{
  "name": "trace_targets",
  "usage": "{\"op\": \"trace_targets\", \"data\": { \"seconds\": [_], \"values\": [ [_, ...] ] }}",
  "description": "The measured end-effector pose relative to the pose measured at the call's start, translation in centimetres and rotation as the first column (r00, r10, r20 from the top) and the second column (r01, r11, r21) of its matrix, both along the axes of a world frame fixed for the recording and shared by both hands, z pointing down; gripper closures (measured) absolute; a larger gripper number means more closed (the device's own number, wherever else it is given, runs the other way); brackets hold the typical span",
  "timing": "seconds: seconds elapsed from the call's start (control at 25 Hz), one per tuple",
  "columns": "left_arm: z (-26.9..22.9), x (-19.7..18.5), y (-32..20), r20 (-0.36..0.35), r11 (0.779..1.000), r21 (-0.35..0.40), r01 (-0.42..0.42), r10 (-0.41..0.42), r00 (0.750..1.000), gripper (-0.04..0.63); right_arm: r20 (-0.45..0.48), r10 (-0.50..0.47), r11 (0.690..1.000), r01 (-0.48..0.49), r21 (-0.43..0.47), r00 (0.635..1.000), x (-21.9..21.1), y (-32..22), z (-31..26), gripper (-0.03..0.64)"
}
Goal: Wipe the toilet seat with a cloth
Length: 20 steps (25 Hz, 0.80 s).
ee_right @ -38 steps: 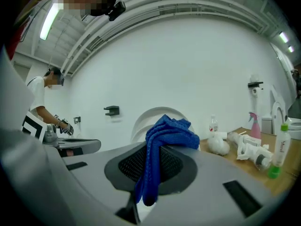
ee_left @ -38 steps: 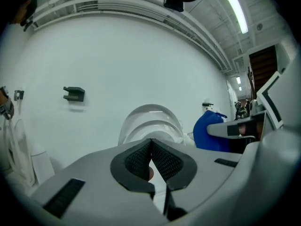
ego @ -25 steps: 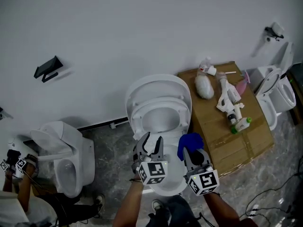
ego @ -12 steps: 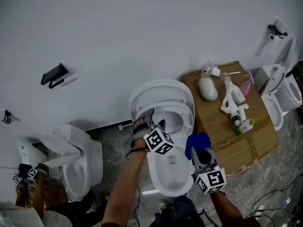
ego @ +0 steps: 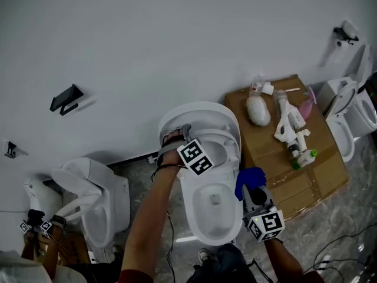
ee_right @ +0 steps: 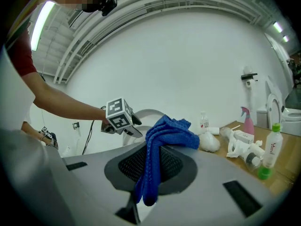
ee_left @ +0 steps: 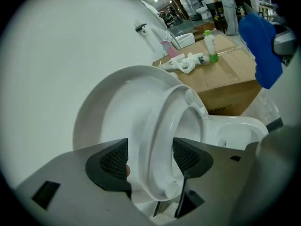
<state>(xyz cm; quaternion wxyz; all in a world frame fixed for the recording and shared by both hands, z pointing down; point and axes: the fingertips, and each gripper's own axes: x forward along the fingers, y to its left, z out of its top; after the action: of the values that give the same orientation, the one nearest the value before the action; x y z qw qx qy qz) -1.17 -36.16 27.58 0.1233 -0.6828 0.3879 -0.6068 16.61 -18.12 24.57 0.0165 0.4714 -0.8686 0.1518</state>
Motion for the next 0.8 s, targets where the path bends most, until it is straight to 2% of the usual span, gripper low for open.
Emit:
{"op": "trace_targets", "data": {
  "seconds": [0.08,0.12,0.16,0.2,0.52,0.8],
  "values": [
    [0.1,0.3,0.1,0.006,0.999,-0.024,-0.027,0.028,1.000,0.283,0.006,0.012,1.000,-0.012,-0.008,1.000,0.7,-0.1,0.3,0.560],
    [0.0,0.3,0.2,0.011,0.999,-0.019,-0.038,0.039,0.999,0.310,0.009,0.016,1.000,-0.016,-0.011,1.000,0.9,-0.1,0.4,0.560],
    [-0.2,0.3,0.2,0.018,0.999,0.000,-0.047,0.047,0.999,0.422,0.011,0.018,1.000,-0.018,-0.014,1.000,1.0,0.0,0.5,0.561],
    [-0.4,0.2,0.1,0.024,0.998,0.021,-0.053,0.052,0.998,0.478,0.013,0.018,1.000,-0.018,-0.018,1.000,1.0,0.0,0.6,0.560],
    [-1.3,0.1,1.6,0.027,0.997,0.041,-0.067,0.066,0.997,0.502,0.011,-0.005,1.000,0.005,-0.023,1.000,-0.1,1.2,0.2,0.560],
    [-1.8,1.0,6.4,0.039,0.993,0.027,-0.116,0.115,0.993,0.514,0.017,0.002,1.000,-0.002,-0.003,1.000,-0.5,3.0,-1.0,0.560]
  ]
}}
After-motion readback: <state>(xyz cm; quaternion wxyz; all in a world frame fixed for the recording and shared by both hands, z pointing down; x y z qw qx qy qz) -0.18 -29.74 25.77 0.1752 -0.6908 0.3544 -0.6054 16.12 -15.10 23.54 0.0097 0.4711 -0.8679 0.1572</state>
